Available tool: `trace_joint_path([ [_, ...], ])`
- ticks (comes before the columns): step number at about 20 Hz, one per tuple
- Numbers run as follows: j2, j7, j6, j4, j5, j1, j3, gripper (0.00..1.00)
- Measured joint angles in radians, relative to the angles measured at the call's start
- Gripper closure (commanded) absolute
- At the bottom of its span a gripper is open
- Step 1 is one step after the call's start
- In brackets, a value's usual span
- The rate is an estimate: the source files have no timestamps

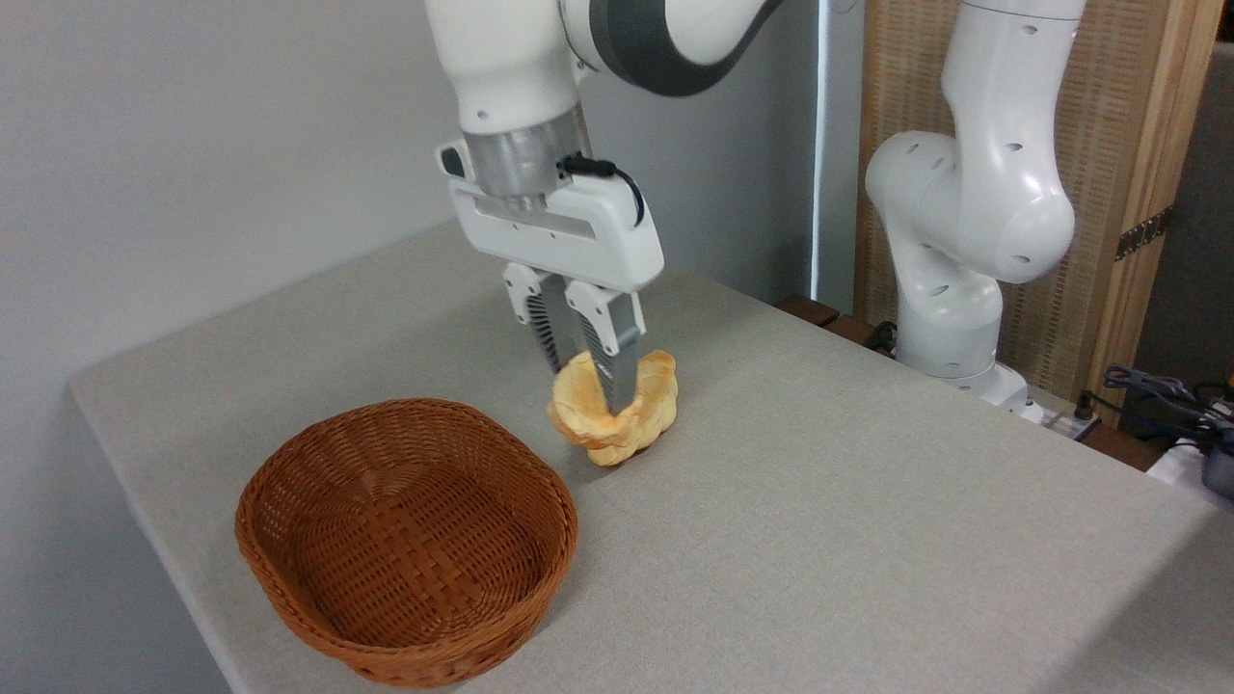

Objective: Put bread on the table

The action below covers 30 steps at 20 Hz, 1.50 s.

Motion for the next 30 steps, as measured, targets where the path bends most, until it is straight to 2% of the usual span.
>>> trace_joint_path([
  [5,-0.022,0.023,0.001,-0.126,-0.001,-0.054,-0.001,0.0],
  [8,-0.007,0.023,0.004,-0.146,-0.001,-0.08,-0.002,0.0],
  [13,-0.002,0.036,0.013,-0.143,-0.001,-0.08,0.0,0.0],
  [22,-0.007,0.037,0.063,-0.075,-0.001,-0.079,0.055,0.0],
  [27,0.0,0.037,0.204,-0.048,-0.001,-0.078,0.063,0.0],
  [30,0.032,0.037,0.267,0.007,-0.001,-0.075,0.066,0.0],
])
